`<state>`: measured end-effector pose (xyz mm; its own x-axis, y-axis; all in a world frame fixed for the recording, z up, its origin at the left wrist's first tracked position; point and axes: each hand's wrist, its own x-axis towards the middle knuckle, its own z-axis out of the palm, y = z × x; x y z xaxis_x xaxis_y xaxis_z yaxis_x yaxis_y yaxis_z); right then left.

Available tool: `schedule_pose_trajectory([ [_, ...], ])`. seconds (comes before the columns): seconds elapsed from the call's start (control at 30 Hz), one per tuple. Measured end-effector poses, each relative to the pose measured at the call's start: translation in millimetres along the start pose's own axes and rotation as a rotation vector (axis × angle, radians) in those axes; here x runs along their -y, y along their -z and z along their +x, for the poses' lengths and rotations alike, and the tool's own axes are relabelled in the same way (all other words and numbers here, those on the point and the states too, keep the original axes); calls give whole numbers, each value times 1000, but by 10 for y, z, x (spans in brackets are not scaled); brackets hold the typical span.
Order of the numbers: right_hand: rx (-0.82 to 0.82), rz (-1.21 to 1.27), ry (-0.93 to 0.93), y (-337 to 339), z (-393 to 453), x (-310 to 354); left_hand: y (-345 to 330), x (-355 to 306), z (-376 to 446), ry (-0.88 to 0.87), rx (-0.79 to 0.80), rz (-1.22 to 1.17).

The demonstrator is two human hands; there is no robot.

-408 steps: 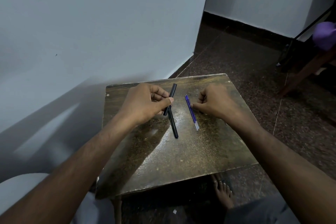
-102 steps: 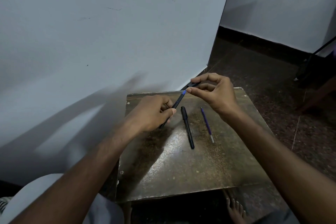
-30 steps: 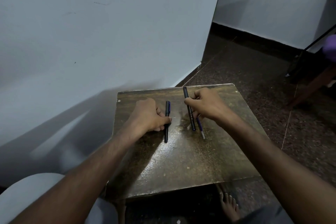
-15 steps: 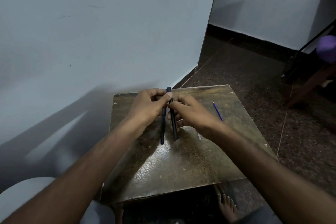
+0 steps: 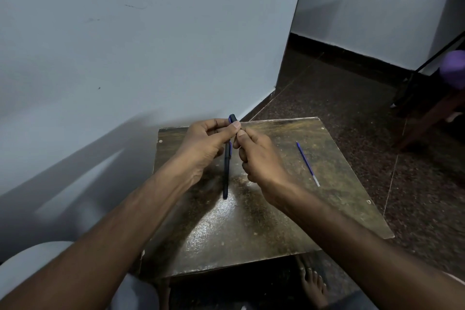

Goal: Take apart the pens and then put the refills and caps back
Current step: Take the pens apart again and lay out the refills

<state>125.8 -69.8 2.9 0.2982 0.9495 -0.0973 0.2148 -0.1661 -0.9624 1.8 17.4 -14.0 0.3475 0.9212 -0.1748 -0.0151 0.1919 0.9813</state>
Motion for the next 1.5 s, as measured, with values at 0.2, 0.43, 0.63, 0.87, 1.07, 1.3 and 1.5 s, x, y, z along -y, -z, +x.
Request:
schedule_pose_trajectory([
  [0.2, -36, -197, 137, 33, -16, 35, 100, -29, 66, -24, -7, -38],
  [0.43, 51, -425, -23, 269, 2, 17, 343, -77, 157, -97, -193, 247],
  [0.63, 57, -283, -114, 371, 52, -19, 355, 79, 160, -44, -129, 782],
  [0.87, 111, -213, -145, 362, 99, -91, 300, 90, 141, -111, -195, 1007],
  [1.07, 210, 200, -196, 368, 143, -87, 70, -30, -47, -263, -30, 644],
  [1.3, 332, 300, -136, 338, 103, -50, -34, -46, -81, -84, 141, -3],
  [1.5, 442, 250, -90, 379, 98, -46, 32, -116, -109, -53, 219, -54],
])
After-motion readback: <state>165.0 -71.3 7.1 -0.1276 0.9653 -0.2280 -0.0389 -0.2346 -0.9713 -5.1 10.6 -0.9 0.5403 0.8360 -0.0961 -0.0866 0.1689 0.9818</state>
